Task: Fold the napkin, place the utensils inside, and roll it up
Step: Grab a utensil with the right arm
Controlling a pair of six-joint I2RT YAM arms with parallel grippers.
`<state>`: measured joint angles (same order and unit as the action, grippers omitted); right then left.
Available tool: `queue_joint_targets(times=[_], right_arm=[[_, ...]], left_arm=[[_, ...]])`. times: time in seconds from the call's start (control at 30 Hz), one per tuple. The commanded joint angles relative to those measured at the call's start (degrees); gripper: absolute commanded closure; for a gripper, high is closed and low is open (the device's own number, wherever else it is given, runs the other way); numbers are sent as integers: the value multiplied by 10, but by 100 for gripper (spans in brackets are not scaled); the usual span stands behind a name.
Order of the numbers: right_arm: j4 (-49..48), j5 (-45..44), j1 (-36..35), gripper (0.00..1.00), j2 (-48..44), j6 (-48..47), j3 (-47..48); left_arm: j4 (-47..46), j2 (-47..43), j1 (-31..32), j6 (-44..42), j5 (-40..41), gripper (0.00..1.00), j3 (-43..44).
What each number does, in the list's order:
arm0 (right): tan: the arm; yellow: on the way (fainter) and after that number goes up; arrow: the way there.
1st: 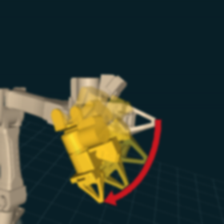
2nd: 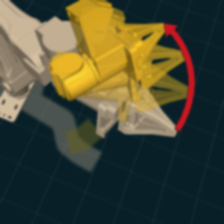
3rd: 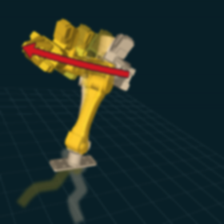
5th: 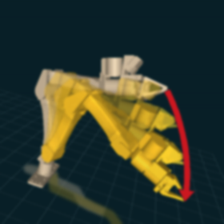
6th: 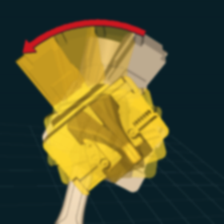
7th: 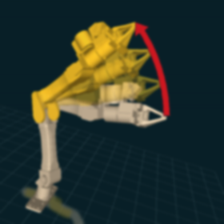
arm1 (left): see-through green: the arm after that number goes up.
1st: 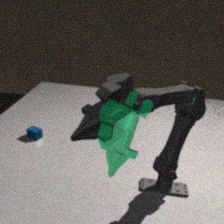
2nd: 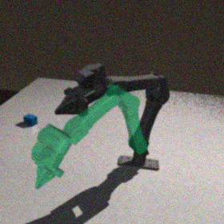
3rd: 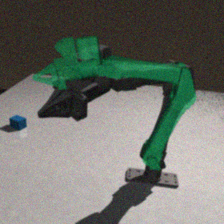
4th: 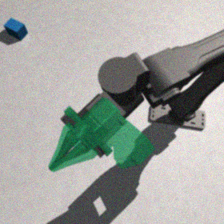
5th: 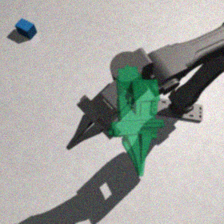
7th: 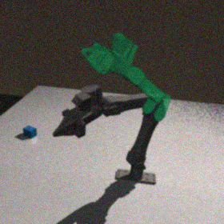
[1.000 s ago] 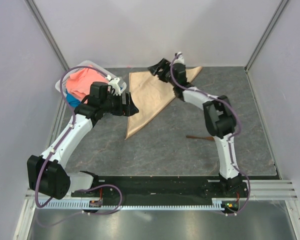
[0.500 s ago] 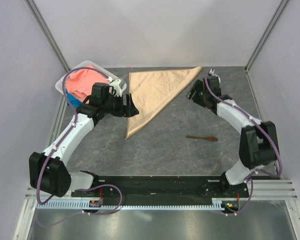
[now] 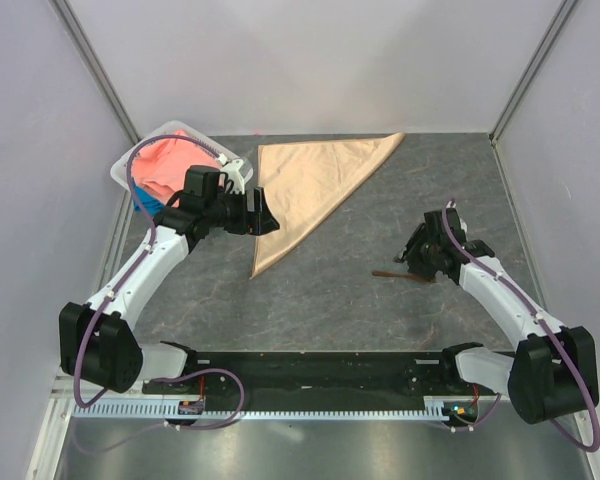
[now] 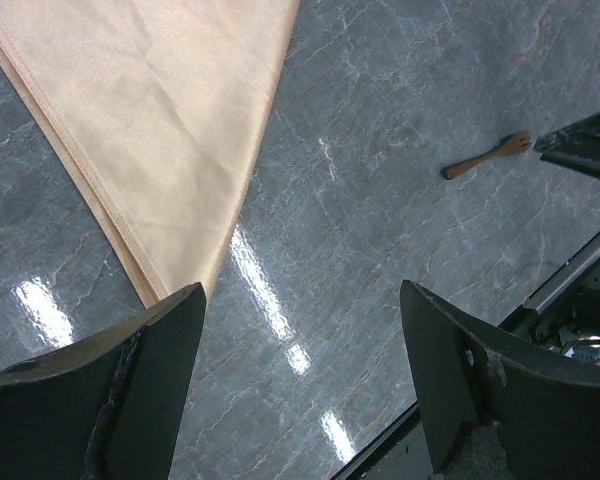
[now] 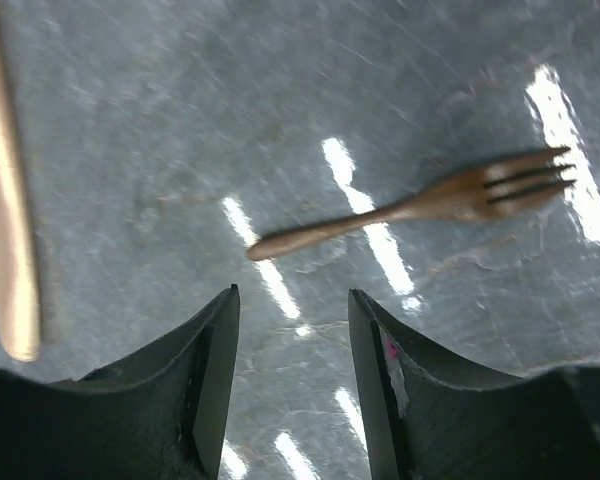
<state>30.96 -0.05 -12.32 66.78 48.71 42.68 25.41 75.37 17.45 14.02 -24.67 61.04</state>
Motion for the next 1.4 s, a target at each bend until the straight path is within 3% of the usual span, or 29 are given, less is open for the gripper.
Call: queue_joint_targets(times=[0.0,0.23,0.63,0.97,1.13,1.37], right_arm=[[35,-15,7,44,-12,24,-40],[24,-49,30,36,5,5,-75],[-77,-57,83,37,100,-7,-88],[-171,-50,88,39,249,-39,32],[-160,-35,85,40,293,-60,87],[-83,-105,42,40,245,-108,84]], left_arm=[[-11,-15,1,-8,-24,13,8],[-7,-22,1,-15,-15,11,9],[-2,-27,1,-21,-2,11,10],[-3,-37,1,-22,0,10,9],[-2,-44,1,-24,2,10,7],[-3,-41,0,-19,-9,10,9]])
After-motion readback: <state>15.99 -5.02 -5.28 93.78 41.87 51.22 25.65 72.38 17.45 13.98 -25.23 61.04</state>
